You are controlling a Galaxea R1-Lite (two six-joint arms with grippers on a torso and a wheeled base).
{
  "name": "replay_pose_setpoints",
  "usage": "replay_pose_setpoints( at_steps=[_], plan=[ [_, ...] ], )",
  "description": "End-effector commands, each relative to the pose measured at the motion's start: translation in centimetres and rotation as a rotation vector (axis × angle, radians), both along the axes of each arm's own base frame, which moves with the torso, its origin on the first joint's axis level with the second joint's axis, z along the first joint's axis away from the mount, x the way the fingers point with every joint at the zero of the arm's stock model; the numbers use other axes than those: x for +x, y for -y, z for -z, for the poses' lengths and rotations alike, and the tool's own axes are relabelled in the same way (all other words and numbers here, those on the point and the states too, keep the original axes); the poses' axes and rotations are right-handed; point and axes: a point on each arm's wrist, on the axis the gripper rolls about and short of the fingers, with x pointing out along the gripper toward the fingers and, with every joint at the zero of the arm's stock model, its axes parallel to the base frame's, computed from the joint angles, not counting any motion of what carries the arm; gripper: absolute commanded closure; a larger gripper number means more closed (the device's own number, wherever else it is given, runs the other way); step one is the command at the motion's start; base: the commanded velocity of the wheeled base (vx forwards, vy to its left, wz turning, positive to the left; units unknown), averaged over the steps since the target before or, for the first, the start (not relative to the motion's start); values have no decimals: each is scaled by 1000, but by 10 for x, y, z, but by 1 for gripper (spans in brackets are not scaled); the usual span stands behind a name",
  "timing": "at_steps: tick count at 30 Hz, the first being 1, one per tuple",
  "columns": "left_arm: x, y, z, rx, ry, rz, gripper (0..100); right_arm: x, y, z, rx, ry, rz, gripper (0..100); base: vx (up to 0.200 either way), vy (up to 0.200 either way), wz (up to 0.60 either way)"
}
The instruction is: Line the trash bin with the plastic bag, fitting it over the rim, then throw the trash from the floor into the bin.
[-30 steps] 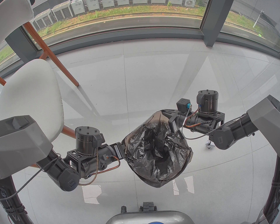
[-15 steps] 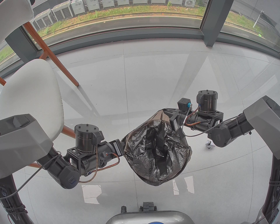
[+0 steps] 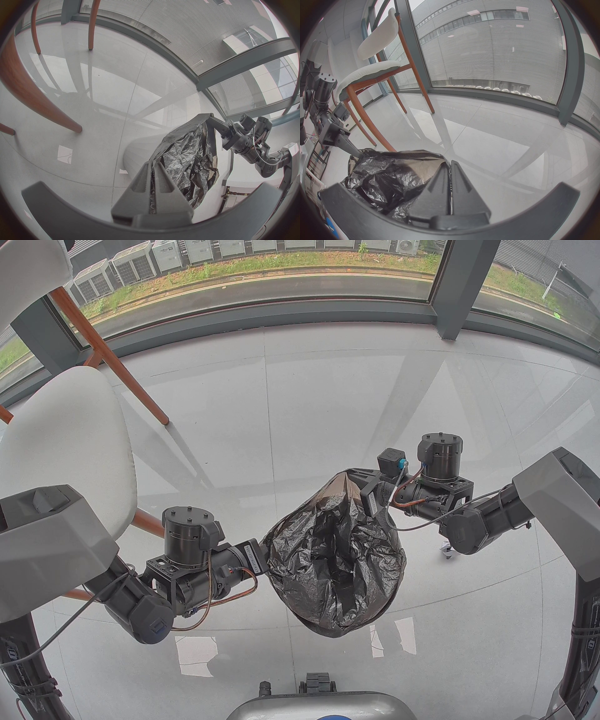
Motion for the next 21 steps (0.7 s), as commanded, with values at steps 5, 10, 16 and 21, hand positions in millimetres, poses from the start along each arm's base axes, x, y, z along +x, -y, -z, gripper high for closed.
replay_pose_setpoints(
  at_steps=[5, 10, 16, 21],
  plan=[
    [1, 1, 1, -1, 0, 0, 100, 3, 4, 4, -5, -7, 10, 0, 0, 0, 0],
    [2, 1, 4, 3, -7, -1, 100, 5, 7, 5, -5, -10, 17, 0, 0, 0, 0],
    [2, 1, 5, 3, -7, 0, 100, 9, 17, 6, -7, -8, 37, 0, 0, 0, 0],
    [5, 3, 6, 2, -5, 0, 100, 11, 19, 5, -6, -3, 40, 0, 0, 0, 0]
  ],
)
